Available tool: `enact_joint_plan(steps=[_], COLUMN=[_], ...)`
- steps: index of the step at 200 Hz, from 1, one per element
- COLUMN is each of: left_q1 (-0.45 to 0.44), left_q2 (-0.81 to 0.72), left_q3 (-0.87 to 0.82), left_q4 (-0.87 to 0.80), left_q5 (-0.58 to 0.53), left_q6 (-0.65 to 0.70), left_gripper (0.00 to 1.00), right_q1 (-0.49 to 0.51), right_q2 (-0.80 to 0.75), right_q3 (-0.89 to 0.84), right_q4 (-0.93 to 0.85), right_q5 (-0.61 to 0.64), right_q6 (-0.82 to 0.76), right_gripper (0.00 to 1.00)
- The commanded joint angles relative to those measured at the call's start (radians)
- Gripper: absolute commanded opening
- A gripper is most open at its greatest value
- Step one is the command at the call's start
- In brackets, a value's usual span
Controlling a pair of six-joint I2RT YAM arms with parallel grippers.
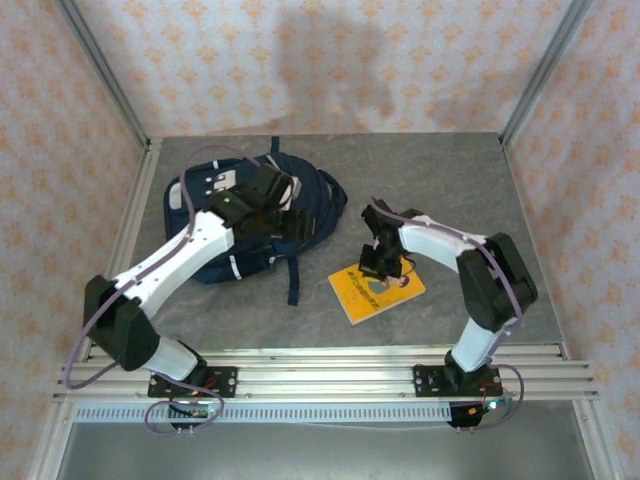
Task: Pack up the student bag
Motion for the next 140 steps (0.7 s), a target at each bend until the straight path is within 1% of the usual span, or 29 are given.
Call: enact_joint_plan(steps=[1,11,19,37,51,58,75,102,127,140], left_q1=[-0.05,-0.073,-0.088,-0.119,-0.145,-0.153,-0.165,-0.168,-0.17,-0.171], left_q2=[0.101,0.165,0.216,0.325,0.397,0.461,0.55,0.632,0.661,0.663], left_q3=[0.07,0.114,0.148,0.216,0.273,0.306,0.357,0.356,0.342,0.318], left_q4=[0.056,0.045,0.04,0.035,0.027,0.016,0.008,0.043,0.05,0.07], left_q5=[0.05,0.05,0.051,0.058,0.073,0.082,0.108,0.15,0.173,0.216], left_q6=[-0.017,-0.014,-0.016,-0.018,-0.005,0.001,0.003,-0.016,0.0,-0.004], left_gripper=[0.59,0.59,0.6,0.6,0.61,0.61,0.61,0.61,0.6,0.59], right_q1=[-0.035,-0.045,-0.053,-0.066,-0.073,-0.073,-0.073,-0.074,-0.081,-0.093], right_q2=[-0.199,-0.263,-0.304,-0.376,-0.424,-0.442,-0.47,-0.44,-0.373,-0.325], right_q3=[-0.034,-0.05,-0.065,-0.12,-0.182,-0.215,-0.293,-0.366,-0.357,-0.335], right_q4=[-0.108,-0.128,-0.148,-0.193,-0.202,-0.197,-0.159,-0.091,-0.04,-0.018], right_q5=[0.15,0.194,0.214,0.252,0.254,0.251,0.215,0.16,0.172,0.175], right_q6=[0.008,0.033,0.052,0.1,0.134,0.146,0.162,0.177,0.169,0.157], right_gripper=[0.11,0.11,0.1,0.0,0.0,0.0,0.0,0.0,0.0,0.0])
